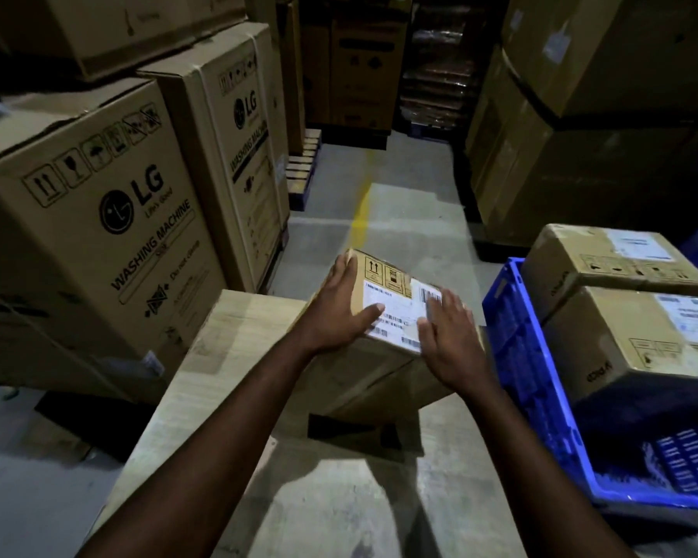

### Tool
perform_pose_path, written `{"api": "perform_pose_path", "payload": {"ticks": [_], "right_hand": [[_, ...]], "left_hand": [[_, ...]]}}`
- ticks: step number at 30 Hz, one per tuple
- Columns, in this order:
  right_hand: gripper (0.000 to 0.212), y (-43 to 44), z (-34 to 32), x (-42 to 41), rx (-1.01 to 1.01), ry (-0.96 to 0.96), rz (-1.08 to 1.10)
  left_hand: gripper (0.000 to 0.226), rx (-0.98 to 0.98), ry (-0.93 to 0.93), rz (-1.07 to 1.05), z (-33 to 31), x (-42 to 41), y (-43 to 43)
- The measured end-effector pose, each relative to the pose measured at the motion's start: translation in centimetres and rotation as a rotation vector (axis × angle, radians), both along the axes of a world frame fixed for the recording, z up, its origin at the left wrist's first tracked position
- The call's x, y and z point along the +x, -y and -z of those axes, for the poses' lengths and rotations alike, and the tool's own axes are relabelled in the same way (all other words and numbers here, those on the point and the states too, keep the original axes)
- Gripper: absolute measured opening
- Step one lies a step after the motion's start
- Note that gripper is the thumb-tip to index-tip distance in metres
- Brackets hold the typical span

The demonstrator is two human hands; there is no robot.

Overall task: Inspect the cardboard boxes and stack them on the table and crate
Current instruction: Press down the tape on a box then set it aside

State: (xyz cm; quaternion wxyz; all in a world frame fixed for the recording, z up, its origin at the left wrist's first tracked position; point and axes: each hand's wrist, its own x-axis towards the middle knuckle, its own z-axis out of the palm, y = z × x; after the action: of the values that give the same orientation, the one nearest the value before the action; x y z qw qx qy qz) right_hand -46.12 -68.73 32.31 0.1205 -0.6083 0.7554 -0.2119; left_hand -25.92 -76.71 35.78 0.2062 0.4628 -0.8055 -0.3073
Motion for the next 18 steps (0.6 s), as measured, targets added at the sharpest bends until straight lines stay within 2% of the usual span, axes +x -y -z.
{"api": "perform_pose_path", "payload": {"ticks": [2,4,5,7,10,14,18], "right_hand": [[0.062,-0.7,1.3,-1.6,0.064,0.028,0.108],[0.074,-1.4,1.3,-1.9,0.093,0.165,0.222],[0.072,-1.6,1.0,-1.6,0.103,0.259,0.256],[0.054,-1.7,0.6,-0.9,0.115,0.385,0.282],[0.042,-1.4,0.5,-0.5,0.053,0.341,0.26],[0.038,-1.0,0.3,-0.5,-0.012,0.253,0.229],[0.045,-0.9,0.6,-0.3,0.045,0.085,0.241]], "left_hand": [[0.095,-0.017,0.046,-0.011,0.2,0.8,0.2],[0.095,-0.021,0.04,-0.012,0.3,1.5,0.5],[0.095,-0.019,0.028,-0.008,0.4,1.8,0.6],[0.093,-0.008,-0.001,-0.009,0.7,2.4,0.8],[0.092,0.035,-0.052,-0.027,1.6,3.6,0.9],[0.098,0.169,-0.085,-0.078,4.1,4.8,0.4],[0.099,0.149,-0.02,-0.082,5.3,4.0,-0.9]]}}
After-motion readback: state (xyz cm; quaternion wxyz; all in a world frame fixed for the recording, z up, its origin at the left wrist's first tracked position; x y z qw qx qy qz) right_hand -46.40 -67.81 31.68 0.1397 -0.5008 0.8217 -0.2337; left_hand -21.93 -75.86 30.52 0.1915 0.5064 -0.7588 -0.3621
